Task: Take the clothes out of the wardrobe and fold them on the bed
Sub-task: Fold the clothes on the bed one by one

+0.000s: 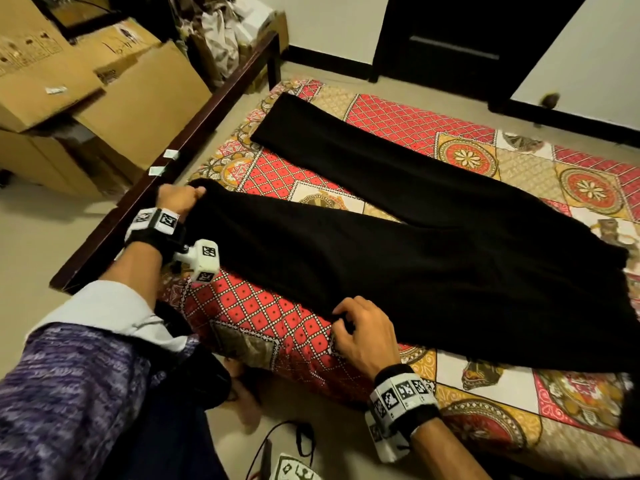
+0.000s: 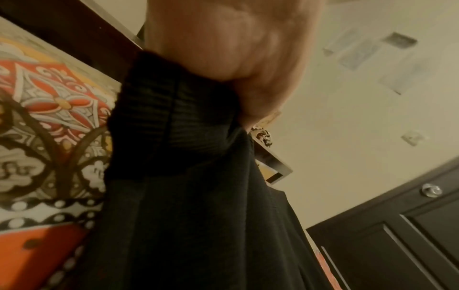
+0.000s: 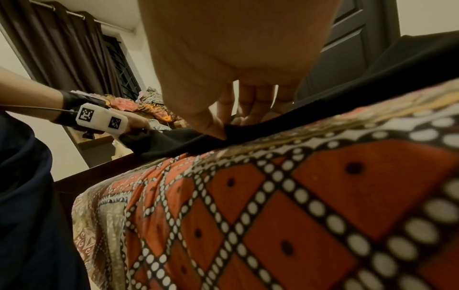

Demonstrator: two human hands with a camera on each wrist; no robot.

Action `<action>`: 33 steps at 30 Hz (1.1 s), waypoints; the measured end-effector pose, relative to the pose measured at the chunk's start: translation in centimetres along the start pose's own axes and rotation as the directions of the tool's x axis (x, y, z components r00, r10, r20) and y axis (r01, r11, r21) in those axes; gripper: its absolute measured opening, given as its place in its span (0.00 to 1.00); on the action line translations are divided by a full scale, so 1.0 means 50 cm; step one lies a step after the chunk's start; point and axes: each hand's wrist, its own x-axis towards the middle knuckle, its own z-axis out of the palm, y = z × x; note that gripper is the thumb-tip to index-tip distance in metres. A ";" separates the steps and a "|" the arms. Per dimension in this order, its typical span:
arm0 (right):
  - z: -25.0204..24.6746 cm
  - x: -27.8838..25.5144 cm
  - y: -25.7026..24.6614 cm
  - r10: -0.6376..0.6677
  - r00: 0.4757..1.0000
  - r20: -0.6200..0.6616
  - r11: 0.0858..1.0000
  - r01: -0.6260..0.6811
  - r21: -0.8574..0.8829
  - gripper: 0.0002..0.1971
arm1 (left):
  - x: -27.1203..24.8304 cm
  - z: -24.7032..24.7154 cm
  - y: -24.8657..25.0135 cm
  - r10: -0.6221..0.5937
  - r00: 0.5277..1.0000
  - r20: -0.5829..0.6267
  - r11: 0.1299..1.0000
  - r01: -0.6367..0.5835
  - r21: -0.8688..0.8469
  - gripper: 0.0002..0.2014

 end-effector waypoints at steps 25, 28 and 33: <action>0.046 0.017 -0.068 -0.058 0.994 0.098 0.997 0.062 -0.038 0.09 | 0.049 -0.067 -0.074 -0.095 0.985 0.142 0.944 0.044 0.327 0.20; 0.049 0.030 -0.088 -0.077 0.988 0.133 0.995 0.085 -0.049 0.21 | 0.043 -0.066 -0.067 -0.080 0.971 0.225 0.963 0.017 0.267 0.26; 0.086 0.076 -0.168 -0.135 0.977 0.167 0.986 0.149 -0.070 0.25 | 0.133 -0.047 -0.082 -0.127 0.962 0.243 0.991 0.134 -0.013 0.60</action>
